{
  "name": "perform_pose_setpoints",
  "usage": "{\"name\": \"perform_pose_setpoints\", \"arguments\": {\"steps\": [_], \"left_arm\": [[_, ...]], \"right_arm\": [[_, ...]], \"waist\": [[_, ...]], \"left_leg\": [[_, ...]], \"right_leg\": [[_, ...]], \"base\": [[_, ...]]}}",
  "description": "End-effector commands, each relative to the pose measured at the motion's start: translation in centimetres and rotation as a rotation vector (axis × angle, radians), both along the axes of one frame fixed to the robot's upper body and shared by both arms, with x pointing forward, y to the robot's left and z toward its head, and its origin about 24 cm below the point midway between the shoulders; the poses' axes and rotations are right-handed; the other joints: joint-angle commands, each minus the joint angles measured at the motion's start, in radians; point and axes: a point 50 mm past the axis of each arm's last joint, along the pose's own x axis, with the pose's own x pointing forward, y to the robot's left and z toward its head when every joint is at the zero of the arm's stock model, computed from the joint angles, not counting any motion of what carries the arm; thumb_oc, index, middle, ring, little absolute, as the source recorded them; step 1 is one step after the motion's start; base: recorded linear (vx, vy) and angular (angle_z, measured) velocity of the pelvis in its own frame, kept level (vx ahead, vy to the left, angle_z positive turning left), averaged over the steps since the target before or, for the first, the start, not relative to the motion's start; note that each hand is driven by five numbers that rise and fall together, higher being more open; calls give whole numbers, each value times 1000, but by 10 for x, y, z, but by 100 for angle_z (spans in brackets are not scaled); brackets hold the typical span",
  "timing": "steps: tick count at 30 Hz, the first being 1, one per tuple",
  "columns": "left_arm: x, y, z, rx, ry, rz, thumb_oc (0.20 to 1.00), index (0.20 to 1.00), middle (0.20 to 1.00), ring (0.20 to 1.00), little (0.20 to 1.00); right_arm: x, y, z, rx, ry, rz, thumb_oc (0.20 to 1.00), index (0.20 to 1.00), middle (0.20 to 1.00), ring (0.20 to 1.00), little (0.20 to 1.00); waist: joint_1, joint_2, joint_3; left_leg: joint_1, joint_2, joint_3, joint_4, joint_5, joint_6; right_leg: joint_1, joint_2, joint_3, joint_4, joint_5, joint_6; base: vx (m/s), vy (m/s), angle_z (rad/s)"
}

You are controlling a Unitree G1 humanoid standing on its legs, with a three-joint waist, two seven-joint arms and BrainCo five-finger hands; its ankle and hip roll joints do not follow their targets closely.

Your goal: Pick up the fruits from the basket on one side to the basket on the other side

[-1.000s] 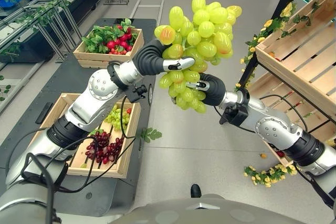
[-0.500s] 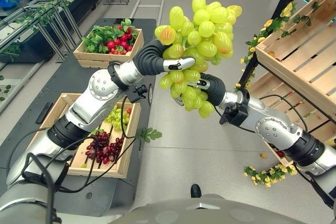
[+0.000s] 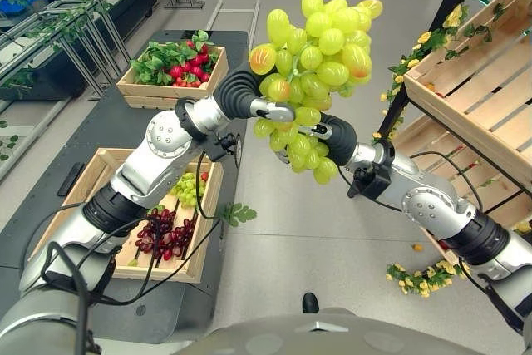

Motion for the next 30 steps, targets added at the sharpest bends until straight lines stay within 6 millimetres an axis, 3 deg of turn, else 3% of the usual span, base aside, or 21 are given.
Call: {"name": "perform_pose_setpoints", "arguments": {"steps": [1, 17, 21, 24, 28, 30], "left_arm": [[14, 8, 18, -62, -44, 51, 1000, 1000, 1000, 1000, 1000], [27, 20, 7, -67, 18, 128, 1000, 1000, 1000, 1000, 1000], [31, 27, -4, -92, 66, 168, 1000, 1000, 1000, 1000, 1000], [32, 35, -12, -108, 102, 200, 1000, 1000, 1000, 1000, 1000], [30, 45, -27, -128, 153, 241, 1000, 1000, 1000, 1000, 1000], [26, 56, -34, -136, 171, 283, 1000, 1000, 1000, 1000, 1000]], "right_arm": [[-5, -3, 32, 150, -146, -23, 200, 200, 200, 200, 200], [1, -17, 38, 231, -202, -151, 200, 200, 200, 200, 200], [2, -27, 43, 263, -230, -217, 200, 200, 200, 200, 200], [2, -38, 45, 278, -250, -272, 200, 200, 200, 200, 200], [3, -46, 46, 284, -268, -316, 200, 200, 200, 200, 200], [4, -45, 48, 303, -276, -320, 200, 200, 200, 200, 200]], "waist": [[-12, -31, -30], [-49, 20, -19], [-65, 14, -16], [-75, 0, -4], [-59, -31, 18], [-32, -45, 20]], "left_leg": [[-21, -16, -72, 13, 6, -5], [-49, 8, -76, 90, 10, -39], [-60, 29, -80, 157, 1, -57], [-90, 52, -100, 265, 23, -74], [-152, 7, -177, 396, 58, -74], [-178, -52, -235, 371, 17, -48]], "right_leg": [[56, -49, -23, 49, -65, 92], [60, -40, -34, 65, -88, 64], [72, -27, -25, 65, -100, 48], [88, -11, -11, 64, -107, 30], [96, -11, 25, 63, -101, 17], [88, -5, 67, 68, -101, 18]], "base": [[-24, -41, 1], [-12, -47, 6], [13, -121, -2], [19, -118, -6], [17, -78, -31], [45, -41, -69]]}}
